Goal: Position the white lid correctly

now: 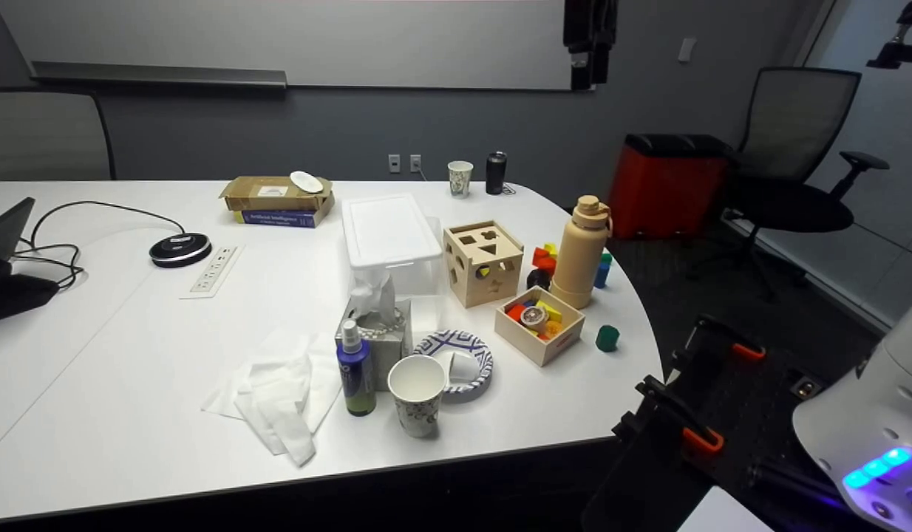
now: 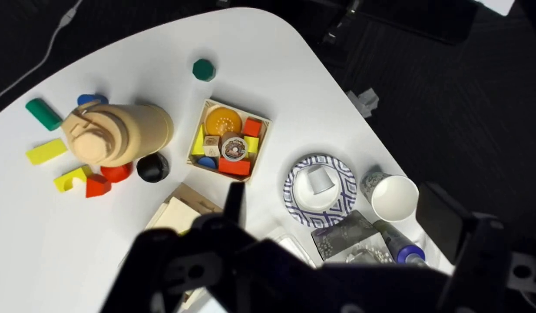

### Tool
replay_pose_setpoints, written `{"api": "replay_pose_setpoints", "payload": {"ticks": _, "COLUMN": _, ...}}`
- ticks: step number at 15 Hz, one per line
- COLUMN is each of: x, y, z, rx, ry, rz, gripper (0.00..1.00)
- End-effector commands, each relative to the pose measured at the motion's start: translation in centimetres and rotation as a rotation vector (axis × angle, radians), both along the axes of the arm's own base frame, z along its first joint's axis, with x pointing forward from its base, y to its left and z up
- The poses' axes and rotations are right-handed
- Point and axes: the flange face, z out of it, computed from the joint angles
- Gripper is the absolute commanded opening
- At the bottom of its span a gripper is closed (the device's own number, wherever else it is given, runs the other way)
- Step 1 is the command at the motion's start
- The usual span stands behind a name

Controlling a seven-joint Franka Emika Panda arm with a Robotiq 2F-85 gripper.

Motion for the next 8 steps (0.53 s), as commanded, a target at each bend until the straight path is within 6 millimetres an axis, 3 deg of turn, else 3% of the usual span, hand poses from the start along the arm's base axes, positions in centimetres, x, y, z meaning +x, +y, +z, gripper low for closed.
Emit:
{"api": "replay_pose_setpoints", "payload": {"ticks": 1, "x": 7.1, "y": -0.2, "z": -2.0, "rx": -0.056, "ry": 0.102, "rz": 0.152, "gripper": 1.0}}
{"api": "replay_pose_setpoints", "payload": {"ticks": 8, "x": 19.3, "y": 0.1, "z": -8.9, "rx": -0.076, "ry": 0.096, "rz": 0.368, "gripper": 1.0}}
